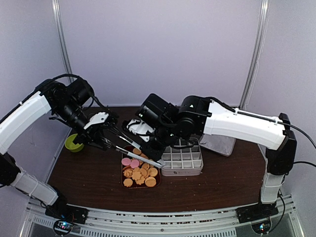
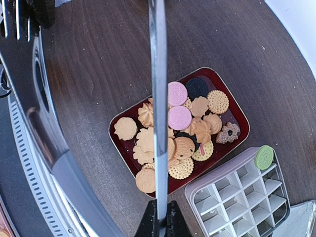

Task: Pack the cookies
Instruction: Pass from the right arm to the left, then pass from the left arm to the right

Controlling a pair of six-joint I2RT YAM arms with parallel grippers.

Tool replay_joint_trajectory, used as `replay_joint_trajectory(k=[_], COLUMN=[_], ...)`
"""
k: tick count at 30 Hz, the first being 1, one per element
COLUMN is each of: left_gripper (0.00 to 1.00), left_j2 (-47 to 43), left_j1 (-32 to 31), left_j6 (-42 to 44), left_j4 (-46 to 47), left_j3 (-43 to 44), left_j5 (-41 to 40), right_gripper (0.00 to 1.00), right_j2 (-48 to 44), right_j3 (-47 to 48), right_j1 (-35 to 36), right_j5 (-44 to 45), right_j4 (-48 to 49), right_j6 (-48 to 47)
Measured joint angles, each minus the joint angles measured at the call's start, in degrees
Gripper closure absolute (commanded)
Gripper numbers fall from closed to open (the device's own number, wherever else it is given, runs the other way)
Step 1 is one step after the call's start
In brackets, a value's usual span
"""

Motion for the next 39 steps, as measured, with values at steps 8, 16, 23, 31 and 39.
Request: replay_joint_trajectory(k=[8, 16, 23, 31, 39], left_gripper=[0.67, 1.00, 1.00, 1.00, 1.00], left_j2=[-0.1, -0.7, -1.2, -2.1, -2.2], left_j1=[-2.5, -3.4, -4.0, -3.9, 2.2], left_j6=[-0.7, -1.4, -0.8, -5.9, -22.6], left_j4=[1.2, 1.7, 2.3, 5.9, 14.9], left_j3=[-0.4, -1.3, -2.1, -4.5, 2.3], left_j5=[-1.7, -3.4, -4.2, -3.5, 9.4], right_gripper=[1.00, 1.00, 0.62, 0.06, 0.00], right_j2=[1.9, 2.6, 2.6, -6.5, -40.9], right_j3=[1.8, 1.9, 1.9, -8.5, -43.5], right_j1=[0.3, 0.3, 0.5, -2.1, -15.8], right_j5=[0.0, 0.0, 0.3, 5.0, -3.0], right_j4=[-1.4, -2.2, -2.5, 10.5, 45.9], right_j6=[-0.2, -0.2, -0.3, 4.8, 18.8])
